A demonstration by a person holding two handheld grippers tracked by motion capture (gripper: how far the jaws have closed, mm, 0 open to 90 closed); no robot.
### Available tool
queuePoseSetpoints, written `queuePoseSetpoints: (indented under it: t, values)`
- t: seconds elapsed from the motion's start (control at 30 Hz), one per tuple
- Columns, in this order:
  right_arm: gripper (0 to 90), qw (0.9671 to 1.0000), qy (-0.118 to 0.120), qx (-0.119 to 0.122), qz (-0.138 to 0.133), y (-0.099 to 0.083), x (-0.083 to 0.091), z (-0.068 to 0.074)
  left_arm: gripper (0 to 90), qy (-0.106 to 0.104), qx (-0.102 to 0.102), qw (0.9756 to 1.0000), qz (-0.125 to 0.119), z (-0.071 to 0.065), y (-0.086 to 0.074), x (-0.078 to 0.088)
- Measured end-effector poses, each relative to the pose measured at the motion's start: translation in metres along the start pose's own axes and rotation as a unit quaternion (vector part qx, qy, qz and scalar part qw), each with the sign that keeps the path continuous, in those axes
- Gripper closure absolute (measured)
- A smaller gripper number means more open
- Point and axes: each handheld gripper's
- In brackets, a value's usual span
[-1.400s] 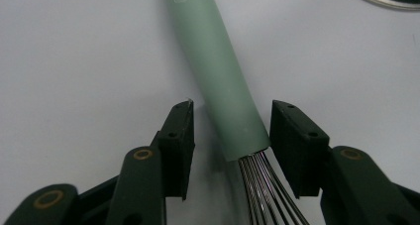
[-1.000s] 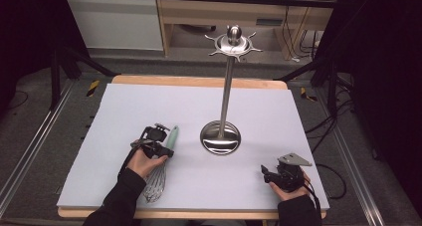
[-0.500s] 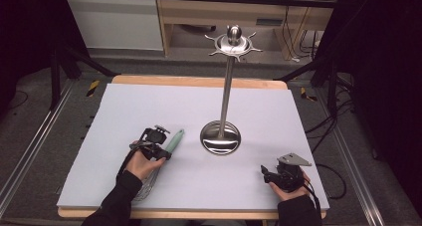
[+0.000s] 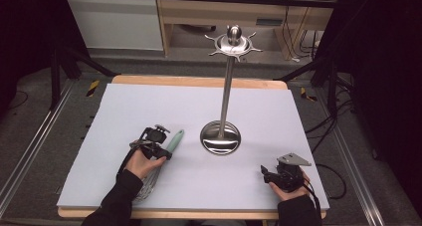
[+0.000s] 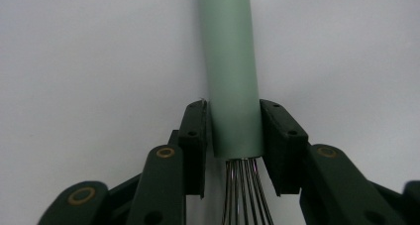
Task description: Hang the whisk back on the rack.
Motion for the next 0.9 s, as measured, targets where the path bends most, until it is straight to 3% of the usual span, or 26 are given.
queuePoseSetpoints:
  t: [0.23, 0.43, 0.63, 0.7, 0.8, 0.83, 0.87, 0.9]
  values:
    - [29.9, 1.0000, 0.003, -0.002, -0.002, 0.000, 0.000, 0.000, 68.1, 0.006, 0.008, 0.9999, 0.010, 0.000, 0.001, 0.001]
    - [30.0, 1.0000, 0.002, 0.001, -0.001, 0.000, -0.001, -0.001, 68.6, 0.003, 0.020, 0.9988, -0.044, 0.001, -0.003, 0.018]
    - [30.0, 1.0000, 0.005, -0.003, -0.004, 0.000, 0.001, 0.000, 68.7, -0.010, 0.028, 0.9922, -0.121, 0.003, -0.012, 0.044]
    - [30.0, 1.0000, 0.004, -0.002, -0.004, 0.000, 0.001, 0.000, 68.7, -0.014, 0.028, 0.9912, -0.129, 0.004, -0.014, 0.048]
    - [30.0, 1.0000, 0.005, -0.002, -0.005, 0.000, 0.001, 0.000, 68.8, -0.022, 0.031, 0.9854, -0.166, 0.005, -0.022, 0.061]
    - [29.9, 1.0000, 0.004, -0.001, -0.005, 0.000, 0.001, -0.001, 68.8, -0.022, 0.031, 0.9854, -0.166, 0.005, -0.022, 0.061]
    - [30.0, 1.0000, 0.004, -0.002, -0.005, 0.000, 0.001, -0.001, 68.8, -0.023, 0.036, 0.9817, -0.186, 0.006, -0.026, 0.067]
    - [29.9, 1.0000, 0.004, -0.002, -0.005, 0.000, 0.001, -0.001, 68.8, -0.026, 0.038, 0.9798, -0.195, 0.006, -0.028, 0.069]
Point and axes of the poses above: each handheld gripper's, and its own axes: x roughly backward along the jaws, y roughly out of its top, z roughly to its left, and after that the axes turned 8 degrees about y, right-handed
